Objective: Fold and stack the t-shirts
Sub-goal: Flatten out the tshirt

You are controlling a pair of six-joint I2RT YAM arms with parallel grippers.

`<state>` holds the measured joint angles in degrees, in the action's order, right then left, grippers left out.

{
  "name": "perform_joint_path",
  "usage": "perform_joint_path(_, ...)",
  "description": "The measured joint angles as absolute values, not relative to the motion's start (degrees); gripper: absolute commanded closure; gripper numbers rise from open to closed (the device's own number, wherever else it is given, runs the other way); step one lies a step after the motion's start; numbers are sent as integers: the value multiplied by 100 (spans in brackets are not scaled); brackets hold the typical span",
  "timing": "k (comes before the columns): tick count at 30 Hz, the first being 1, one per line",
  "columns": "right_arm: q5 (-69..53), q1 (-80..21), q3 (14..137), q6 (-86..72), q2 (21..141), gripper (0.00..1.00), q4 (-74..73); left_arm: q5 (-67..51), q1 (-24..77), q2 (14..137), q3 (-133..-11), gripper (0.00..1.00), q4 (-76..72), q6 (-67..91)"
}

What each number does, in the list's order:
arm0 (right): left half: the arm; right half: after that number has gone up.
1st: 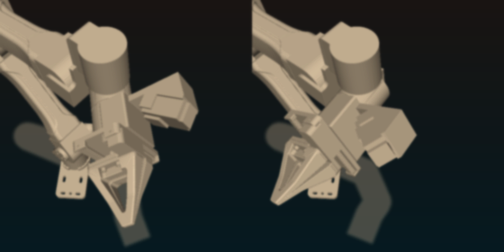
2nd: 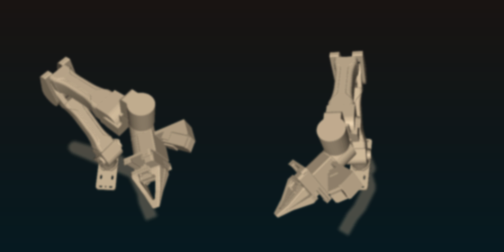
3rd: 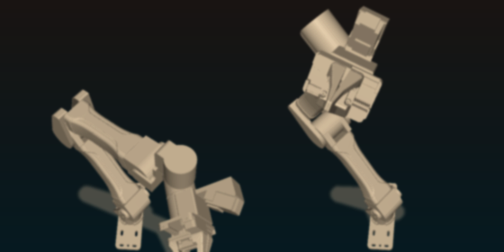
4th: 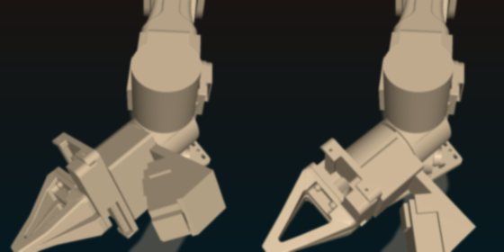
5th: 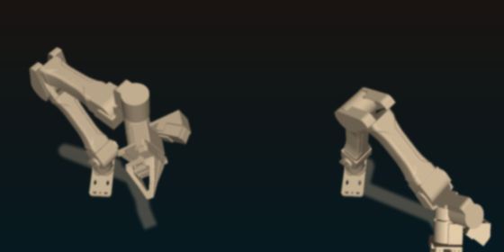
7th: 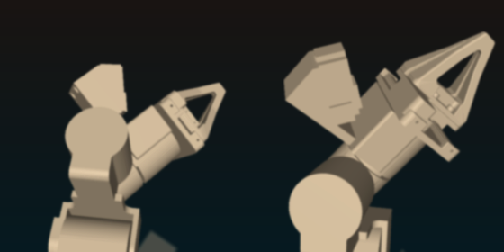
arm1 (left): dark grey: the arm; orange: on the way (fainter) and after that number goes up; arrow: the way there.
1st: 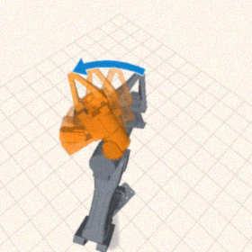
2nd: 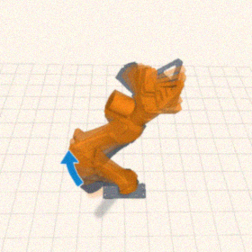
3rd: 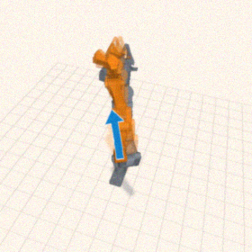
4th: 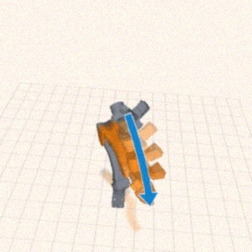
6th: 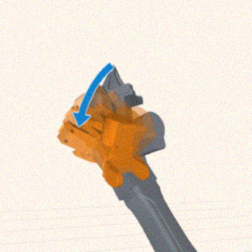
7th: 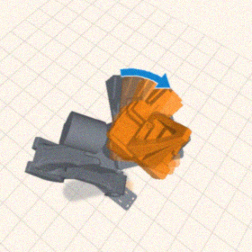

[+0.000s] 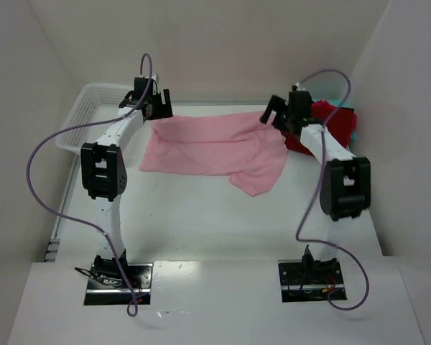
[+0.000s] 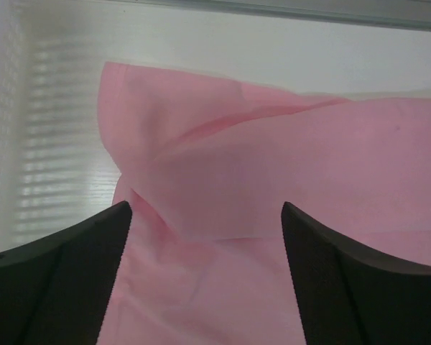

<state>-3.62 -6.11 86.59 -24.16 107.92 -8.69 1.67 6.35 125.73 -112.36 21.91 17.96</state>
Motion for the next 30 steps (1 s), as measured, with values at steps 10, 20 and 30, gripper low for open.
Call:
perform_joint_path(10, -386, -574, 5959, -3605, 7706, 12, -2499, -309, 635, 10855, -9942, 0, 2071, 1798)
perform_joint_path(20, -329, -574, 5166, -4001, 7913, 14, -2777, -617, 635, 10479, -8860, 0, 2021, 1802)
perform_joint_path(30, -285, -642, 5162, -4003, 9139, 24, -2314, -725, 635, 10479, -8674, 0, 2073, 1809)
